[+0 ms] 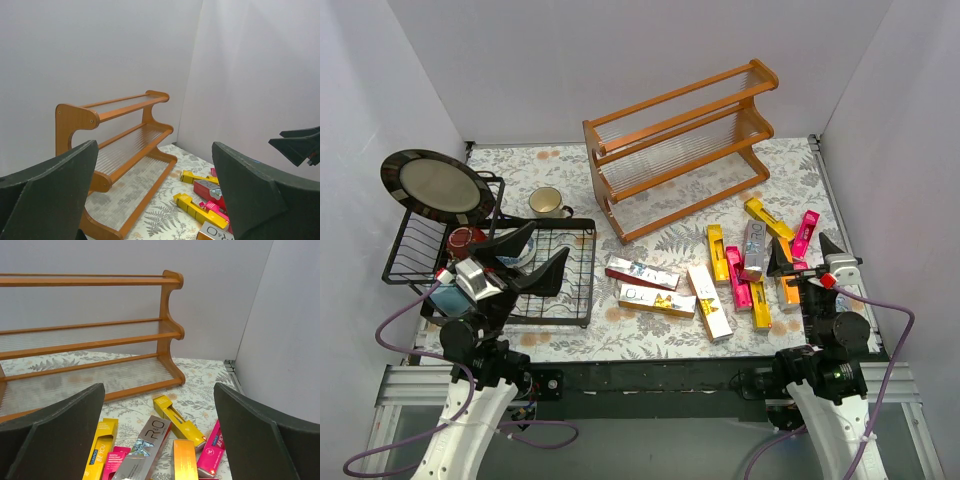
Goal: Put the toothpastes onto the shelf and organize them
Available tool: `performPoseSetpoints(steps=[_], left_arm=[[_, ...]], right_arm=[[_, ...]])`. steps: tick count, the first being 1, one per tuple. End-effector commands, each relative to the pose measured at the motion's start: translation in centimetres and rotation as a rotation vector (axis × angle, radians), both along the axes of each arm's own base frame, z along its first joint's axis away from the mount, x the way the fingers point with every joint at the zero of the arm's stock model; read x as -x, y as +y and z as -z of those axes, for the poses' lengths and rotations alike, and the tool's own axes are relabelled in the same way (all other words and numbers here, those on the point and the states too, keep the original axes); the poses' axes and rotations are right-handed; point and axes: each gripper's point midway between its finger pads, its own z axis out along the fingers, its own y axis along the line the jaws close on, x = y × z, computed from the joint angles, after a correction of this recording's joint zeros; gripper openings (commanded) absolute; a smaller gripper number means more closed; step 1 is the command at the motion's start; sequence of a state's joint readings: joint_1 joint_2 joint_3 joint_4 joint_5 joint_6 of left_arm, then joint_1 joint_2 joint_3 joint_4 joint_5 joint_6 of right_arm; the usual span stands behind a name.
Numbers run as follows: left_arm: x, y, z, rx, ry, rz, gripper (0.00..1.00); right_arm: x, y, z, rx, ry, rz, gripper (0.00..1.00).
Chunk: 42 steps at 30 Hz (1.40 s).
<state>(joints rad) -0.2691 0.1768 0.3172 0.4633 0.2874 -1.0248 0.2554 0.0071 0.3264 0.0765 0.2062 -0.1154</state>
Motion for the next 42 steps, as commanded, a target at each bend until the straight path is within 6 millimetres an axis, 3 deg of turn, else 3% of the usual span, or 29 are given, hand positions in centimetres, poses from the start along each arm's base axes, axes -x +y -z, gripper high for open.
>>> performPoseSetpoints(steps=[1, 5, 9, 10, 17, 19, 20, 23, 25, 28, 35, 40, 42], left_arm=[[-0.6, 0.2, 0.5, -0.006, 0.016, -0.023, 0.98], [-0.5, 0.3, 0.4, -0.004, 0.014, -0.025, 0.98], [-0.4, 0.4, 0.2, 0.004, 0.012, -0.027, 0.98], [-0.4, 0.3, 0.1, 0.004, 0.014, -0.025, 0.98], [-0.2, 0.7, -0.2, 0.026, 0.026, -0.034, 0.98], [-0.2, 0.8, -0.3, 0.029, 0.036, -0.035, 0.98], [-0.3, 0.8, -0.2, 0.030, 0.042, -0.036, 0.98], [-0.5, 1.0, -0.2, 0.034, 0.060, -0.052, 0.98], [-0.6, 1.3, -0.2, 0.034, 0.078, -0.066, 0.98], [-0.7, 1.6, -0.2, 0.037, 0.087, -0.085, 0.98], [-0.3, 1.7, -0.4, 0.043, 0.074, -0.083, 0.98], [0.1, 1.7, -0.5, 0.041, 0.061, -0.085, 0.98], [0.2, 1.7, -0.5, 0.038, 0.058, -0.083, 0.98]], right_arm=[[1.9, -0.6, -3.3, -0.035, -0.109, 0.005, 0.99], [2.0, -1.2, -3.8, -0.074, -0.114, 0.032, 0.98], [1.9, -0.5, -3.8, -0.045, -0.072, -0.003, 0.99], [2.4, -0.5, -4.8, -0.047, -0.088, -0.009, 0.98], [0.5, 0.2, -4.2, -0.074, 0.130, -0.021, 0.99], [-0.5, 0.9, -2.6, -0.084, 0.249, -0.040, 0.98], [-0.4, 1.7, -3.3, -0.076, 0.267, -0.085, 0.99], [-1.7, 3.8, -1.5, -0.041, 0.414, -0.170, 0.99], [-2.1, 4.0, -0.5, -0.129, 0.497, -0.153, 0.99], [-2.8, 3.1, 2.2, -0.218, 0.663, -0.049, 0.98], [-3.9, 2.1, 9.9, -0.201, 0.942, 0.099, 0.98], [-4.8, 3.0, 14.4, -0.217, 1.036, 0.099, 0.95], [-5.1, 3.2, 15.3, -0.219, 1.038, 0.103, 0.94]])
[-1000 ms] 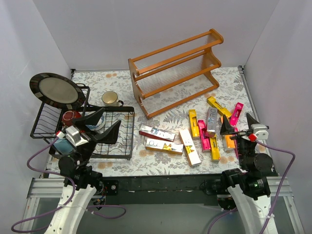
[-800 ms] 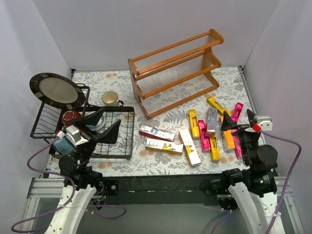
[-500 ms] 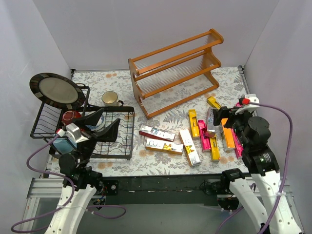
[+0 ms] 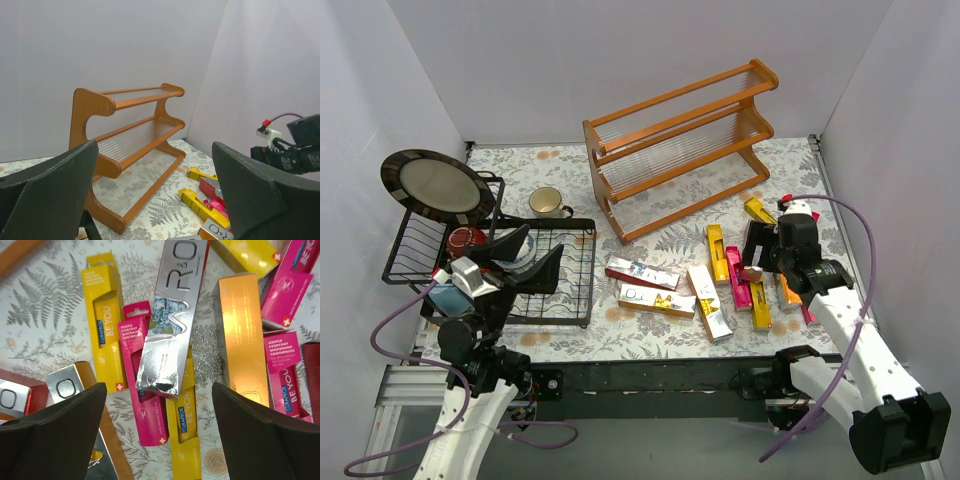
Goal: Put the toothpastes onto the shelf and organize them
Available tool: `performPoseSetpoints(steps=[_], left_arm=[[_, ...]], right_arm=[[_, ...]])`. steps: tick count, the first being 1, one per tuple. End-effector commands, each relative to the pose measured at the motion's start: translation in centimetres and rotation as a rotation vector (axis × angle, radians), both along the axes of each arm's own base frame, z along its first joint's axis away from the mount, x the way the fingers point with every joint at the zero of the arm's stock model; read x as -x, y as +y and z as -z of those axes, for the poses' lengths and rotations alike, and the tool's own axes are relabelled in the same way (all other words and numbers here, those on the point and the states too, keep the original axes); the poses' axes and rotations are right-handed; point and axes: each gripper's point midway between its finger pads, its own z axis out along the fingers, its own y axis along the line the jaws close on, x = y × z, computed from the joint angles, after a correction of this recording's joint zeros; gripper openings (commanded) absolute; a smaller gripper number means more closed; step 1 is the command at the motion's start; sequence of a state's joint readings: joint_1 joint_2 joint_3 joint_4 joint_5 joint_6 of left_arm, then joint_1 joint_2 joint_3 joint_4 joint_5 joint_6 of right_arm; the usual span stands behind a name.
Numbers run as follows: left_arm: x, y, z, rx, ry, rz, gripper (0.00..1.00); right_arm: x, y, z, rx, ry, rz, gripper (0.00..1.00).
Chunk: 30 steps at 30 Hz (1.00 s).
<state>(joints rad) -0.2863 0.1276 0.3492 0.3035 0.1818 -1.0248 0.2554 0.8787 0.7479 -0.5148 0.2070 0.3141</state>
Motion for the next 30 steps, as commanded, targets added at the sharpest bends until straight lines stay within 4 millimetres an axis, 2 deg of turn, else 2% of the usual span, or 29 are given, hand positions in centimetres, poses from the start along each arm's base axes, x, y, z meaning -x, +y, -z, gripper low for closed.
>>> performPoseSetpoints(steps=[1, 7, 14, 22, 26, 30], left_arm=[[0.9, 0.3, -1.4, 0.000, -0.036, -0.011, 0.98], [1.1, 0.1, -1.4, -0.004, -0.040, 0.002, 0.98], [1.1, -0.1, -1.2, -0.007, -0.037, 0.009, 0.98], [0.9, -0.2, -1.1, -0.013, -0.029, 0.012, 0.98], [0.7, -0.3, -0.8, -0.018, -0.020, 0.013, 0.98], [0.7, -0.4, -0.8, -0.021, -0.020, 0.015, 0.98]], right_arm=[[-1.2, 0.2, 2.2, -0.013, -0.008, 0.047, 0.93], [-2.2, 1.1, 3.5, 0.051, -0.059, 0.050, 0.86], [-2.5, 0.1, 5.8, 0.123, -0.041, 0.128, 0.79], [-2.3, 0.0, 8.3, 0.143, 0.016, 0.136, 0.69], [-2.3, 0.6, 8.3, 0.109, -0.009, 0.115, 0.53], [-2.3, 0.7, 6.9, 0.111, -0.061, 0.079, 0.43]])
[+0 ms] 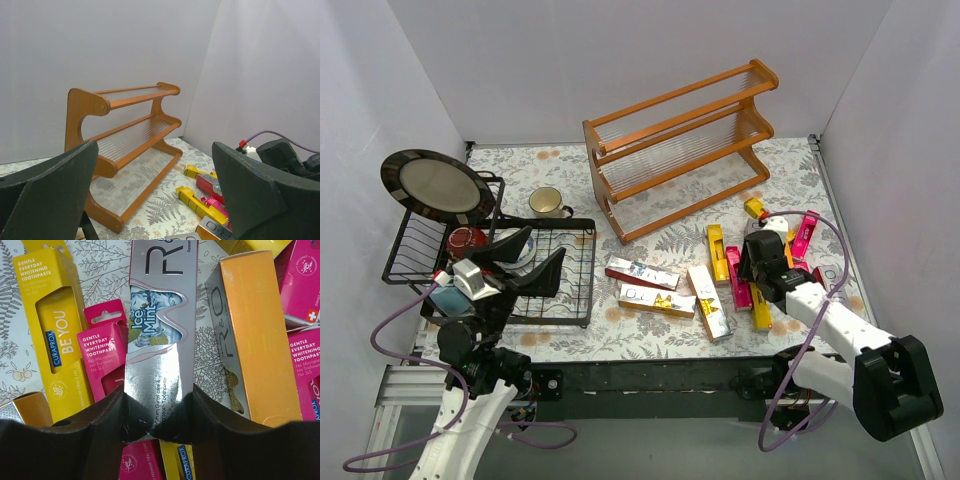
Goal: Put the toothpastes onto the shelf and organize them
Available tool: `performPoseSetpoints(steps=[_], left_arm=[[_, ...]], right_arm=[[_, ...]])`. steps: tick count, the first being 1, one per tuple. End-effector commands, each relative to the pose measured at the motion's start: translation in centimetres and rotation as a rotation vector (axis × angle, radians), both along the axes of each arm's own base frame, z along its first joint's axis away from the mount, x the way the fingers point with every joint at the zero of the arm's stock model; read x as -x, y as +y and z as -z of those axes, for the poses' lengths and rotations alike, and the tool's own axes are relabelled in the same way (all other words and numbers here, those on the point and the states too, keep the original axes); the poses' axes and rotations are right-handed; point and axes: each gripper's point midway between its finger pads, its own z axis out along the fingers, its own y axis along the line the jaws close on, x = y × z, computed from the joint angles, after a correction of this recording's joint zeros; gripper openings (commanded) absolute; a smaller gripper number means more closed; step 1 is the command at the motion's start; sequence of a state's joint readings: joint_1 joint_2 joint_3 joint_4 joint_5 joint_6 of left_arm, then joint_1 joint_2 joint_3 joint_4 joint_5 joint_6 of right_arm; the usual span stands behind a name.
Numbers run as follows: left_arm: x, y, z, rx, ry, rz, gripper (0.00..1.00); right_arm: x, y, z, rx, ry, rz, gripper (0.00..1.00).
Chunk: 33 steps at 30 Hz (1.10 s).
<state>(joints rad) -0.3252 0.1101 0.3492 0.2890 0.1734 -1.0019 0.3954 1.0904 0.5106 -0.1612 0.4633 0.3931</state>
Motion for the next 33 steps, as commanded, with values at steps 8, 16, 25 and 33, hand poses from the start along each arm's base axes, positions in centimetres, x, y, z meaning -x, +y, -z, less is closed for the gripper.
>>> performPoseSetpoints(steps=[8, 16, 25, 33], left_arm=[[0.1, -0.2, -0.7, -0.017, -0.010, 0.003, 0.98], [0.1, -0.2, -0.7, -0.024, -0.012, 0.004, 0.98], [0.1, -0.3, -0.5, -0.032, -0.011, 0.004, 0.98], [0.2, -0.2, -0.6, -0.033, -0.017, -0.001, 0.98]], right_arm=[[-1.7, 3.5, -7.6, -0.092, -0.272, -0.208, 0.34], [-4.1, 9.2, -10.7, -0.157, -0.399, -0.431, 0.33], [-7.0, 15.2, -10.9, -0.159, -0.488, -0.591, 0.33], [-9.7, 22.8, -10.6, -0.165, -0.529, -0.698, 0.33]])
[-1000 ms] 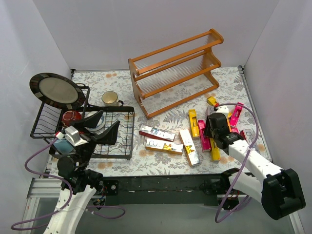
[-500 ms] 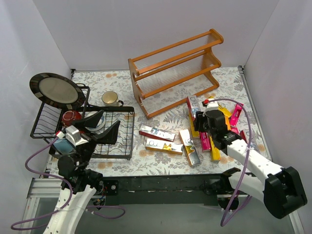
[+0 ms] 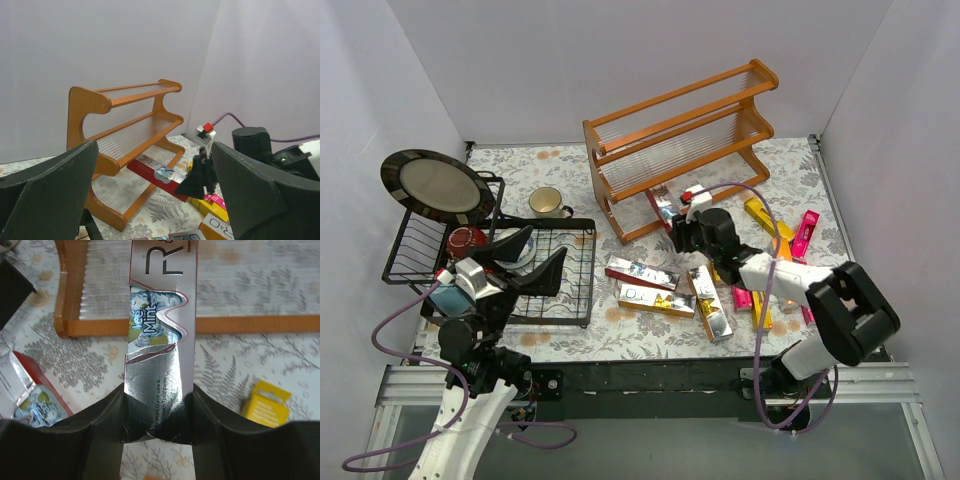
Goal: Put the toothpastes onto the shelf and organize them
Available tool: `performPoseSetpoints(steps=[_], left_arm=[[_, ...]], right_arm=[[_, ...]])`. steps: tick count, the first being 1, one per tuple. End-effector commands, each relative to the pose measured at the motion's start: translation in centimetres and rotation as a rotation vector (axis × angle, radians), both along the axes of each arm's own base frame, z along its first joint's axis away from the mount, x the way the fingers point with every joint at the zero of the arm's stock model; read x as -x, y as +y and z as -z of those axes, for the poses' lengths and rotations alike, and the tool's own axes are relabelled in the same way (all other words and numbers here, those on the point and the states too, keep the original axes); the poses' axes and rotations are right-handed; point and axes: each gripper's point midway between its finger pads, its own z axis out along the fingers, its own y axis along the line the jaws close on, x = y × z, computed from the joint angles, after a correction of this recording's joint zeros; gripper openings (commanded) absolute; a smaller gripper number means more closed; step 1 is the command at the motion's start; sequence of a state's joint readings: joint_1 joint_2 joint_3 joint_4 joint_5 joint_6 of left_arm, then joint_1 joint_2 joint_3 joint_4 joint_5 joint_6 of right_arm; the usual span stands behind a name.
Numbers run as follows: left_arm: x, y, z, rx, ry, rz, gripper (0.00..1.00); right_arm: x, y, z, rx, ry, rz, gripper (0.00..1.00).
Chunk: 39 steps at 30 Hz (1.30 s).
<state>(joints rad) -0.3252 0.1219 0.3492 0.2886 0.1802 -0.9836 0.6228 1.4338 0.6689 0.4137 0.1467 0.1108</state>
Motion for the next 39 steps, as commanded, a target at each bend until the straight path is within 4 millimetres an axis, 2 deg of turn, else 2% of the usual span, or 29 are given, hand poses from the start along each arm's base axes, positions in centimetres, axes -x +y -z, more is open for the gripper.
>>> performPoseSetpoints(steps=[1, 3, 6, 8, 9, 11, 12, 13, 18, 26, 31, 39], left_arm=[[0.5, -0.1, -0.9, -0.010, -0.020, 0.006, 0.98], [0.4, -0.1, -0.8, -0.014, -0.019, 0.004, 0.98], [0.4, -0.1, -0.8, -0.014, -0.019, 0.004, 0.98], [0.4, -0.1, -0.8, -0.015, -0.018, 0.004, 0.98], [0.4, -0.1, -0.8, -0.014, -0.019, 0.005, 0.98], [0.4, -0.1, -0.8, -0.016, -0.020, 0.004, 0.98], [0.4, -0.1, -0.8, -0.017, -0.019, 0.004, 0.98], [0.4, -0.2, -0.8, -0.016, -0.018, 0.008, 0.98], [0.5, -0.2, -0.9, -0.018, -0.024, 0.008, 0.98], [0.5, -0.2, -0.8, -0.019, -0.025, 0.010, 0.98], [0.5, -0.3, -0.8, -0.022, -0.027, 0.014, 0.98], [0.5, -0.3, -0.8, -0.024, -0.028, 0.016, 0.98]], right_arm=[[-3.3, 5.8, -5.7, -0.107, -0.202, -0.064, 0.33], [-4.1, 7.7, -5.4, -0.107, -0.213, -0.069, 0.33], [-5.4, 9.4, -4.9, -0.116, -0.212, -0.061, 0.33], [-5.9, 10.2, -4.7, -0.124, -0.209, -0.059, 0.33], [-6.1, 10.6, -3.7, -0.112, -0.197, -0.058, 0.33], [-6.8, 11.6, -4.0, -0.118, -0.203, -0.062, 0.33], [-6.9, 11.9, -3.0, -0.105, -0.187, -0.067, 0.33], [-7.3, 12.5, -3.4, -0.109, -0.190, -0.071, 0.33], [-7.5, 14.1, -1.3, -0.087, -0.150, -0.096, 0.34], [-6.7, 15.2, -0.4, -0.074, -0.120, -0.120, 0.37], [-6.0, 14.8, 0.0, -0.072, -0.099, -0.114, 0.37], [-5.4, 15.3, 0.6, -0.071, -0.062, -0.153, 0.47]])
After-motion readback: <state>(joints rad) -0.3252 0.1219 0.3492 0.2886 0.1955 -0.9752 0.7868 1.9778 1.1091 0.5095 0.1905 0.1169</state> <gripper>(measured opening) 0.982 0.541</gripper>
